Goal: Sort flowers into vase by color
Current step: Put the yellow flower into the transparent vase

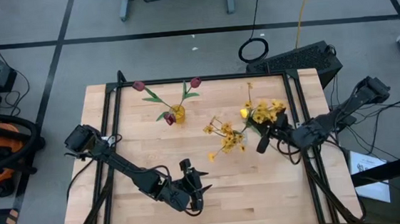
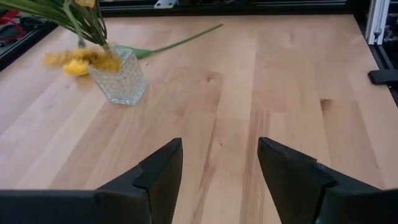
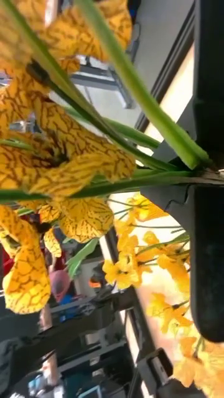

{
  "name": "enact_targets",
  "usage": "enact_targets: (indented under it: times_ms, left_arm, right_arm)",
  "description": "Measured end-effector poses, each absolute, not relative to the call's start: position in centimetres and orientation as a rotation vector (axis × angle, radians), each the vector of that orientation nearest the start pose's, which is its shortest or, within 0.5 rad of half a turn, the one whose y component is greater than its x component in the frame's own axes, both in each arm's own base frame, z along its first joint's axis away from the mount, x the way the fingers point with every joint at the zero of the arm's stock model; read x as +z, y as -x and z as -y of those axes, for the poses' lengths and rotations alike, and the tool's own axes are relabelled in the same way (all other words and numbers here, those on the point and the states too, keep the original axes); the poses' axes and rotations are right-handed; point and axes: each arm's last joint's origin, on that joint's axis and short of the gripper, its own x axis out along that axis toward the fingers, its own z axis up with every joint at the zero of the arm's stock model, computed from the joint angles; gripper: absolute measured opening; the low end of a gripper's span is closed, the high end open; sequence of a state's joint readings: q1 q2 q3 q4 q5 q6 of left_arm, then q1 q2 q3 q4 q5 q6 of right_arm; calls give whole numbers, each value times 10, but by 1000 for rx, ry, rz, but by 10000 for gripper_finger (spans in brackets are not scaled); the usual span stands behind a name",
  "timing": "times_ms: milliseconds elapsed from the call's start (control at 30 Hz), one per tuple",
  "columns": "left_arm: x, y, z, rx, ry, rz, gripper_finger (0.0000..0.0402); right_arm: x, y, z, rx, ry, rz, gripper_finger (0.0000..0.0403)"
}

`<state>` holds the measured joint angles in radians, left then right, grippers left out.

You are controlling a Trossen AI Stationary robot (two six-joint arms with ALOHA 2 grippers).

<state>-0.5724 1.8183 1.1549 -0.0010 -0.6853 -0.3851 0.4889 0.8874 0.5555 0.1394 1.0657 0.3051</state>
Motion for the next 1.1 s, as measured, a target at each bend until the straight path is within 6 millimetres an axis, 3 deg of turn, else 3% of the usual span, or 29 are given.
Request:
enact_targets:
  times_ms: [1100]
  left_arm:
    - [200, -334, 194, 193, -13, -512, 216]
  right_arm:
    - [232, -210, -61, -592, -132, -228, 4]
